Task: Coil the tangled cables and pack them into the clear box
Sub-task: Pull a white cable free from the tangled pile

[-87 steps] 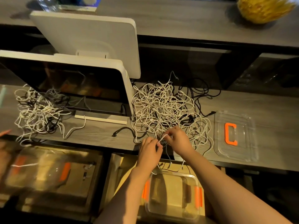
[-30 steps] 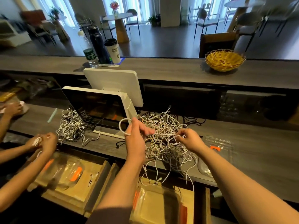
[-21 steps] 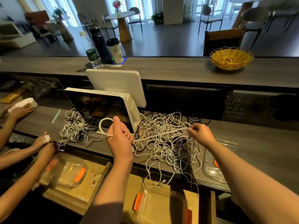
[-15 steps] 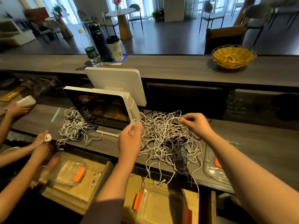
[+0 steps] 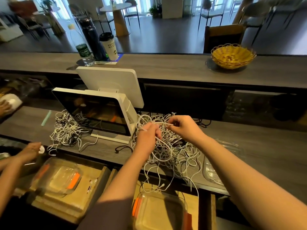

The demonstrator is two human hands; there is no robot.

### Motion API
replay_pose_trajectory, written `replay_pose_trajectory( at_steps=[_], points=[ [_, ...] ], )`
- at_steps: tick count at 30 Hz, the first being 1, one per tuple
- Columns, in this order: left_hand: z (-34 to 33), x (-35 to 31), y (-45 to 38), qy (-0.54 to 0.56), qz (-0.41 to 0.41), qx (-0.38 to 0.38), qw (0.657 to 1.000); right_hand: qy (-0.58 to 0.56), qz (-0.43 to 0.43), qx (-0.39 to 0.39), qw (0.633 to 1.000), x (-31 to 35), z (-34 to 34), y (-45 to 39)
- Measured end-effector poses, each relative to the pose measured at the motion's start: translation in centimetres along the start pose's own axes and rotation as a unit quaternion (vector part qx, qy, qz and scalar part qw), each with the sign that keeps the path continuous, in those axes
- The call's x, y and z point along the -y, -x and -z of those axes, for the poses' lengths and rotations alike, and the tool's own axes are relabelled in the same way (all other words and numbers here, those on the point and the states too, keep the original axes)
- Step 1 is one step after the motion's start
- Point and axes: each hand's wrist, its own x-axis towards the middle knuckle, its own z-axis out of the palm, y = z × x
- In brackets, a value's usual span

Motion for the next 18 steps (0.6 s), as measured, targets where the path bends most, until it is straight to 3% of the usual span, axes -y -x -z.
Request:
replay_pose_trajectory(
  at_steps=[6, 10, 13, 18],
  points=[
    [1.5, -3.2, 1.6, 0.134, -0.054, -0.027, 0.989, -0.017, -0.108, -0.007, 0.994, -5.0, -2.1, 0.5],
    [3.0, -4.3, 1.7, 0.181, -0.080, -0.009, 0.980, -0.095, -0.182, -0.037, 0.978, -7.9, -2.2, 1.4],
    [3.7, -3.3, 1.8, 0.157, -0.084, -0.025, 0.984, -0.139, -0.199, -0.080, 0.967, -8.6, -1.4, 1.2],
    [5.0, -0.7, 1.0, 0.065, 0.010, -0.118, 0.991, -0.185, -0.155, -0.154, 0.958, -6.0, 0.6, -0.3]
  ],
)
